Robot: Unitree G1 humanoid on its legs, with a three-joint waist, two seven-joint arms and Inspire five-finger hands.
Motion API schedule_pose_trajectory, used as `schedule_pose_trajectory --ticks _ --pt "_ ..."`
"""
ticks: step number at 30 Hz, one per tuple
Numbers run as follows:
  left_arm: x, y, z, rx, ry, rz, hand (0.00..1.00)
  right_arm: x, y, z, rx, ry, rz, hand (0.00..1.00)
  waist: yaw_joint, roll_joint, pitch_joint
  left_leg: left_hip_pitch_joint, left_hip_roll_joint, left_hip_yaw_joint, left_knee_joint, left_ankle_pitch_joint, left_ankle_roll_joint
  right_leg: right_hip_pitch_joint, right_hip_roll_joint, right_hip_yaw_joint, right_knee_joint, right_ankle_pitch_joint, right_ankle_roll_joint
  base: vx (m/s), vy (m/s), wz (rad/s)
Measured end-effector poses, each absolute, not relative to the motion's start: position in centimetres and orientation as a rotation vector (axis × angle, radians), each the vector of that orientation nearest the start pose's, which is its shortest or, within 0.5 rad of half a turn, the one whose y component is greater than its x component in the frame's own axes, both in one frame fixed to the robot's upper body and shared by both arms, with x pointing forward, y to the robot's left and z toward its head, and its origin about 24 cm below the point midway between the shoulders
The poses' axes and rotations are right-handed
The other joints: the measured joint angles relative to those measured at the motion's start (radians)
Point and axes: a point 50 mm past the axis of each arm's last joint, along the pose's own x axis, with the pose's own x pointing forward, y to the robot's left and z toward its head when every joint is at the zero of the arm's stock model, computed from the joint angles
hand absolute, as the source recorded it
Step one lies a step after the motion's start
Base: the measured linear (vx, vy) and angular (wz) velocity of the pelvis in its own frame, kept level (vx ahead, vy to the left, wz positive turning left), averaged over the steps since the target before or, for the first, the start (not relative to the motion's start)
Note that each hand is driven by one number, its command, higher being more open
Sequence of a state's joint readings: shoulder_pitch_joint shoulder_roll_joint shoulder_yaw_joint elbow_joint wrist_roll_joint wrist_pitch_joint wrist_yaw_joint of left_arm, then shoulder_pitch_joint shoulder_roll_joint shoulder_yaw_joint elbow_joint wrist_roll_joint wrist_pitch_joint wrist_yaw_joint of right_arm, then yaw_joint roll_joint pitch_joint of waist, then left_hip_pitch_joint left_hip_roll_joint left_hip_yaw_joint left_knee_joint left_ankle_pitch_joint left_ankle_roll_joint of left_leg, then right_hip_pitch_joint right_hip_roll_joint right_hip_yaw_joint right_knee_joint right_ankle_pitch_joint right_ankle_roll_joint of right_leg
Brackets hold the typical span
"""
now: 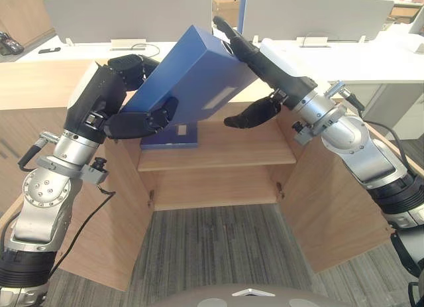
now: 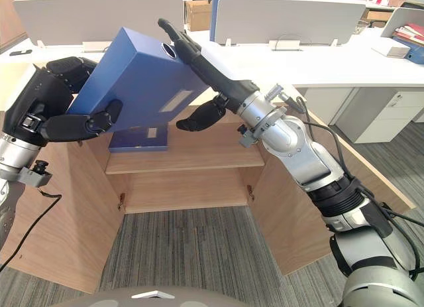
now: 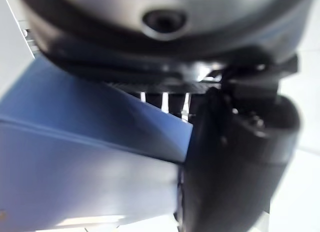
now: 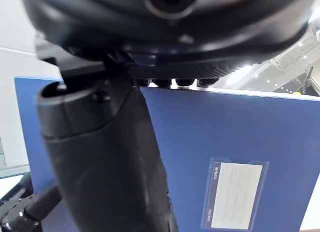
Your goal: Walk over to the cabinet, pick up the folder, carry it to the office cabinet, place the folder inside the office cabinet, then close the office cabinet door
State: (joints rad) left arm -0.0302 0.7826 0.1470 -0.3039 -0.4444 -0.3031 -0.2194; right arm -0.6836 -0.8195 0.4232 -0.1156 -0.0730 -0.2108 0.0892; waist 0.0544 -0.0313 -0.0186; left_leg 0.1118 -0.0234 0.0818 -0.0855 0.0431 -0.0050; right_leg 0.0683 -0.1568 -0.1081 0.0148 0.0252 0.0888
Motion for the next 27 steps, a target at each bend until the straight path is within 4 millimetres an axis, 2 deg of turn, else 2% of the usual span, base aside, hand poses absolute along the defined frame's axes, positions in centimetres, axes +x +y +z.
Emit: schedule_pose_trajectory --ticks 6,9,15,16,22,27 --pt "23.3 23.4 20.2 0.402 -0.582 -0.377 0.00 30.1 -12.7 24.2 -1.031 -0.814 0.485 1.00 -0.001 -0.005 -0.019 -0.001 0.000 -0.002 0.000 0.001 0.000 0.000 0.000 -0.001 0.000 0.000 0.000 0.00 0.000 0.00" --pt "23.1 22.0 20.0 0.423 -0.551 -0.470 0.00 30.2 -12.1 24.8 -1.077 -0.855 0.479 1.00 0.000 -0.008 -0.023 -0.001 0.000 -0.002 0.000 0.001 -0.001 0.000 0.000 -0.001 -0.001 0.000 0.000 0.00 0.000 0.00" --pt "23.1 21.9 19.9 0.422 -0.547 -0.479 0.00 30.4 -11.8 25.1 -1.095 -0.871 0.487 1.00 0.000 -0.015 -0.030 -0.001 0.001 -0.002 0.000 0.003 -0.001 0.000 0.001 -0.002 0.000 0.000 -0.001 0.00 0.000 0.00" --pt "23.1 21.9 19.9 0.423 -0.545 -0.481 0.00 30.5 -11.8 25.0 -1.095 -0.870 0.487 0.00 0.000 -0.016 -0.031 -0.001 0.001 -0.002 0.000 0.003 -0.001 0.000 0.001 -0.002 0.000 0.000 -0.001 0.00 0.000 0.00" --pt "23.4 22.0 20.2 0.456 -0.528 -0.482 0.00 31.2 -11.5 25.2 -1.125 -0.844 0.519 0.00 0.000 -0.021 -0.034 -0.001 0.001 -0.002 -0.002 0.005 -0.001 -0.001 0.000 -0.002 0.001 0.000 -0.001 0.00 0.000 0.00" --pt "23.5 22.0 21.2 0.501 -0.543 -0.487 0.00 31.7 -11.8 25.7 -1.045 -0.750 0.628 0.00 0.009 -0.022 -0.035 -0.005 0.001 -0.002 -0.003 0.005 -0.002 -0.009 0.001 -0.002 0.001 0.000 -0.001 0.00 0.000 0.00"
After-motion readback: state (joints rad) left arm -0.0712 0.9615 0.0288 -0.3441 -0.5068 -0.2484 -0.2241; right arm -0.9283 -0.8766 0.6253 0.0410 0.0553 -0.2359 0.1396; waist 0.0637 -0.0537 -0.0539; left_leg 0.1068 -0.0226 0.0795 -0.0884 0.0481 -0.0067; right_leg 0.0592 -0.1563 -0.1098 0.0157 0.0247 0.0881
